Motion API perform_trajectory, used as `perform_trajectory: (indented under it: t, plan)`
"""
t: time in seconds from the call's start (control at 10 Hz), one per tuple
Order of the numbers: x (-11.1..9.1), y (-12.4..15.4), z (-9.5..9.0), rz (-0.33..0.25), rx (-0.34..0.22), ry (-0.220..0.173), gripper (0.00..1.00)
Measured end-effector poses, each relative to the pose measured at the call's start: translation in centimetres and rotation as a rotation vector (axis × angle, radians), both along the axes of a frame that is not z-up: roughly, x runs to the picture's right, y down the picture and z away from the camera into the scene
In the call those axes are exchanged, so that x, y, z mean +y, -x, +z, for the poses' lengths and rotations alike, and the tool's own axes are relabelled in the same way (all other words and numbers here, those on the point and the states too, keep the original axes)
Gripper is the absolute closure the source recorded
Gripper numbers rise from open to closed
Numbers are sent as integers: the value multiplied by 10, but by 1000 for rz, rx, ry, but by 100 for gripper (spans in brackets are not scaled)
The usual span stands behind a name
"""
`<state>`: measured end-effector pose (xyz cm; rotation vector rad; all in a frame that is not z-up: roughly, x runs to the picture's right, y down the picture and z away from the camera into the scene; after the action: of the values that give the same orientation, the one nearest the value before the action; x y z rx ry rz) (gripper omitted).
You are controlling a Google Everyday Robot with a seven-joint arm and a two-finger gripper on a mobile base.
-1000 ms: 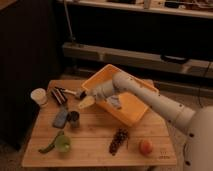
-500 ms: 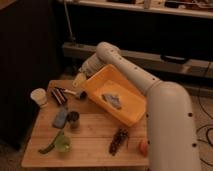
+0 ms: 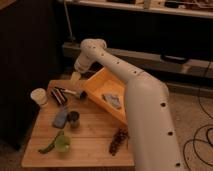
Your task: Place brush in tray
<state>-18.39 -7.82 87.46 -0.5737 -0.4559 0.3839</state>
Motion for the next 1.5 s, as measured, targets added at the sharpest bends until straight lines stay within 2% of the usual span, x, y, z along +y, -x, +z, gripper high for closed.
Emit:
perform_trajectory:
  t: [0.2,0.6,0.9,1.1,1.3,1.5]
  plan:
    - [27,-8,26,-16,59,6,20]
    - [54,-4,59,-44,105,43,20]
    - [58,-2,69,-72,127,59,20]
    - [69,-2,77,-87,135,76,20]
    - [79,3,81,-98,133,86,20]
    - [81,1,81,-103,140,87,20]
